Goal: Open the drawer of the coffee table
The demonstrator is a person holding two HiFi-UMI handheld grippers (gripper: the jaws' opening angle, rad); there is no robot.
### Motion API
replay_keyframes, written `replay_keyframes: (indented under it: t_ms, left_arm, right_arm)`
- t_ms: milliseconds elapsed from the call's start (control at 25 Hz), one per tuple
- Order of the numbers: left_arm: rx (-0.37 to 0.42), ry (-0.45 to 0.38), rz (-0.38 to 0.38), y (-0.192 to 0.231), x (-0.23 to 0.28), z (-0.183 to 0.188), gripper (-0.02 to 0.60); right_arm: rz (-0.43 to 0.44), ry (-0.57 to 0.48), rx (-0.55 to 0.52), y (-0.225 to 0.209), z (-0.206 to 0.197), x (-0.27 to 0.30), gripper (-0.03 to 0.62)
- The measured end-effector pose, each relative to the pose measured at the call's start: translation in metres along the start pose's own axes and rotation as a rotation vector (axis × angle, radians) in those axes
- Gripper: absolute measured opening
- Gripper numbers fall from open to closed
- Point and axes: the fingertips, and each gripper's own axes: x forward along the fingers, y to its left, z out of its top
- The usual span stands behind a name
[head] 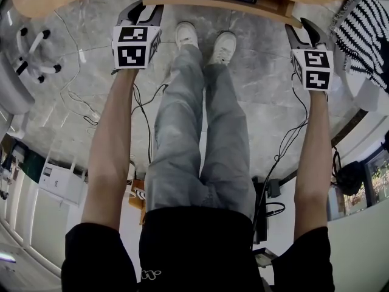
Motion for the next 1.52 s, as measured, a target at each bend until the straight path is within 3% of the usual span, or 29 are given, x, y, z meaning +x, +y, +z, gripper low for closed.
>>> replay_keyframes:
  t_ms: [1160,1520]
  left_arm:
    - [-0.004,0.021,0.035,-0.015,-0.026,-0.025,0.118]
    - [-0.031,0.05,0.037,-0.025,-0.032,-0.05,0.117]
  right_arm:
    - [-0.035,0.023,-0.004,0.025,-0.02,-0.023,0.169]
    - [-0.028,0.056,-0.011,0.043,-0.042,-0.027,0.166]
